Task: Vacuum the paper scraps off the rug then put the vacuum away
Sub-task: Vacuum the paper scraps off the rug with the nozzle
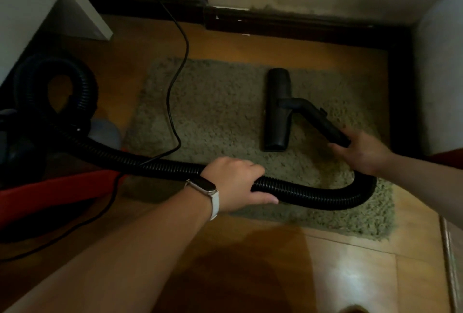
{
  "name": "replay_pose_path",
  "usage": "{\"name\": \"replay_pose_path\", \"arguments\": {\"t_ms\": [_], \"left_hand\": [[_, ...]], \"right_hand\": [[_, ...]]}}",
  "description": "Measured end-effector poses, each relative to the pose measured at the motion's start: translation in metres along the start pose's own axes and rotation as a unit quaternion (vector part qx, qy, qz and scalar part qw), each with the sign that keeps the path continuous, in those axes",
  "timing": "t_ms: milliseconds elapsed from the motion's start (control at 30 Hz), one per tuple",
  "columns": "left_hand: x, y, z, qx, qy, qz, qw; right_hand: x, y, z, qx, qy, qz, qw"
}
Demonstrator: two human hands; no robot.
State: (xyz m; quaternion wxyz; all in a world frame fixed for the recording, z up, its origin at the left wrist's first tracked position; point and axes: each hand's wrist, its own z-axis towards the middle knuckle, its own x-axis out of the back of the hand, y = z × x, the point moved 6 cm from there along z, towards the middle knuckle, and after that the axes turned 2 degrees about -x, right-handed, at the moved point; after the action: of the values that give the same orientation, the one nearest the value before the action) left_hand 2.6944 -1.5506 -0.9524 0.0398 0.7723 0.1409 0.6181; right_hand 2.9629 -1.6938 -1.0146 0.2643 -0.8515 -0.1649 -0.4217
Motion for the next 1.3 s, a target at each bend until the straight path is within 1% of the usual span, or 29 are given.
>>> {"name": "replay_pose_path", "arguments": {"t_ms": [67,167,300,433,667,767,967,1067,1233,1300], "left_hand": [[-0.003,0.000,0.001,-0.001,-0.008,-0.003,1.000],[-0.007,-0.006,-0.004,0.006,-0.019,-0.007,1.000],[-0.010,-0.011,-0.014,0.004,-0.017,-0.017,1.000],[-0.013,-0.015,-0.021,0.007,-0.006,-0.030,1.000],[-0.009,-0.013,-0.020,0.010,0.002,-0.031,0.999],[-0.009,-0.013,-0.024,0.012,0.006,-0.040,0.999],[-0.017,-0.013,-0.036,0.003,-0.026,-0.034,0.999],[-0.016,-0.012,-0.046,-0.008,-0.016,-0.046,0.999],[-0.010,-0.014,-0.063,-0.005,0.012,-0.016,1.000],[-0.009,-0.017,-0.070,-0.005,0.012,-0.008,1.000]], "right_hand": [[-0.002,-0.001,-0.001,0.008,-0.017,0.012,1.000],[-0.006,-0.013,-0.001,0.031,-0.022,0.022,0.999],[-0.016,-0.034,0.002,0.064,-0.058,0.021,0.996],[-0.022,-0.045,0.005,0.067,-0.073,0.023,0.995],[-0.027,-0.041,0.009,0.062,-0.079,0.036,0.994],[-0.025,-0.041,0.003,0.083,-0.067,0.045,0.993],[-0.033,-0.059,-0.020,0.147,-0.099,0.002,0.984],[-0.035,-0.070,-0.030,0.168,-0.095,-0.017,0.981],[-0.036,-0.084,-0.042,0.175,-0.109,-0.006,0.979],[-0.040,-0.090,-0.050,0.183,-0.119,-0.012,0.976]]}}
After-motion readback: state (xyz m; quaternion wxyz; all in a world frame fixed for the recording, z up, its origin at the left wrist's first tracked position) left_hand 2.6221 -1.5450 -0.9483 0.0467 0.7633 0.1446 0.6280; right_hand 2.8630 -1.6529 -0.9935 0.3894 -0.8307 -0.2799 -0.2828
